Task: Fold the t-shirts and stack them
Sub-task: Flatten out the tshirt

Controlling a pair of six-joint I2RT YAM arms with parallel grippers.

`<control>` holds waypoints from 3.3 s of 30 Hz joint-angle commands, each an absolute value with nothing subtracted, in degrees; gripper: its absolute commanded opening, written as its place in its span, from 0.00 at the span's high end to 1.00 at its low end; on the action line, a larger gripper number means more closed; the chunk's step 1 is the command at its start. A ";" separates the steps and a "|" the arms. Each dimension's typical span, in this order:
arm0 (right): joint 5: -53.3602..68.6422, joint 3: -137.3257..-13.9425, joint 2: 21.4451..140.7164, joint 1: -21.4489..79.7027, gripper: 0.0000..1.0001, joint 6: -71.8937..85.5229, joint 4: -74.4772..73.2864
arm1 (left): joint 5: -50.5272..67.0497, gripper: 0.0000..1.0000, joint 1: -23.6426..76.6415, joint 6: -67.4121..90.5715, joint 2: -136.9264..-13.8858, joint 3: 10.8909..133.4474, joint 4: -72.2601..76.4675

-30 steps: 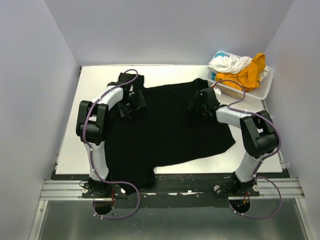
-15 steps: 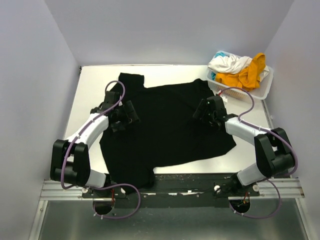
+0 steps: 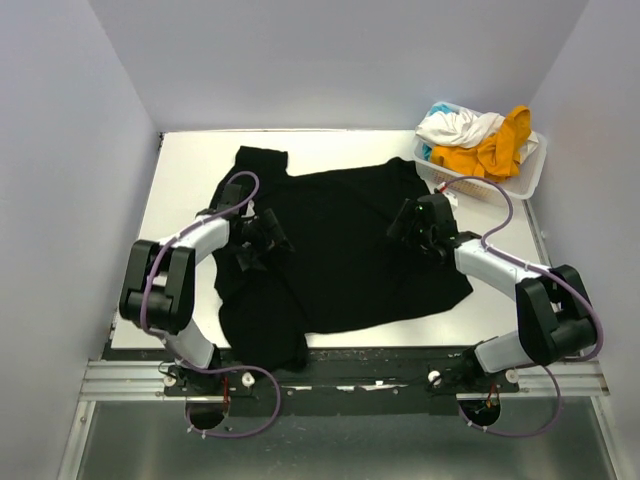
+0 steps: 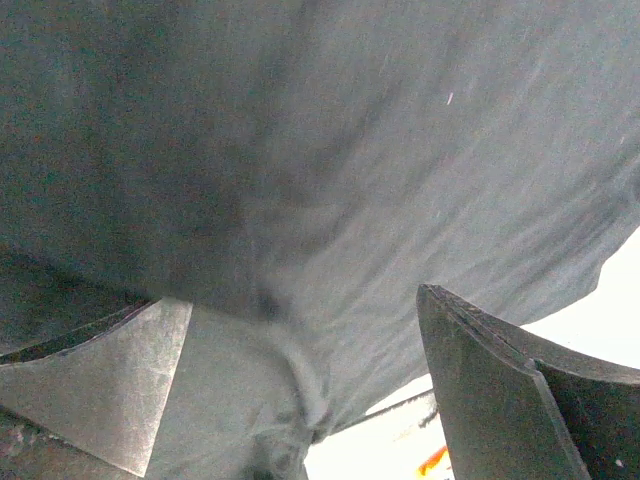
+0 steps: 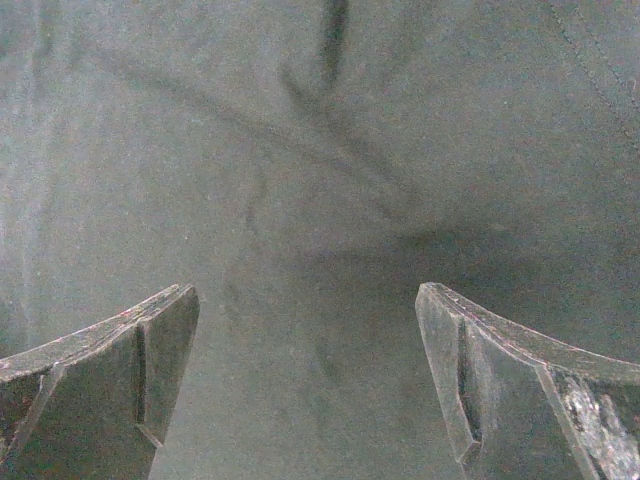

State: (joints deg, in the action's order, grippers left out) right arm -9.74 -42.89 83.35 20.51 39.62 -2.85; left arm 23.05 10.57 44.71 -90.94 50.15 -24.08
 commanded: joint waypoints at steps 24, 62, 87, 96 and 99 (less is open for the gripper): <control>-12.19 -49.35 97.28 20.39 0.00 39.28 2.50 | 22.15 0.01 -1.69 25.79 -138.63 131.59 -62.40; -20.64 -48.84 94.12 20.39 0.00 38.62 6.22 | 32.06 0.01 -8.84 46.52 -150.65 141.70 -28.92; -7.95 -34.31 74.84 20.64 0.00 37.42 7.22 | 17.04 0.01 11.17 38.86 -82.92 64.67 -25.22; -6.59 -28.09 74.01 20.61 0.00 40.68 10.55 | 17.57 0.01 13.97 42.60 -81.91 48.03 -24.00; -9.50 -27.00 73.50 20.64 0.00 41.84 9.12 | 14.48 0.01 13.97 42.03 -80.57 44.96 -24.47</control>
State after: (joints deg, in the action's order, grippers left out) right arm -7.86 -28.75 75.09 20.51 39.51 8.71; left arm 17.47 14.09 41.17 -83.37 48.53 -25.32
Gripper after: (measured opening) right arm 0.998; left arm 0.982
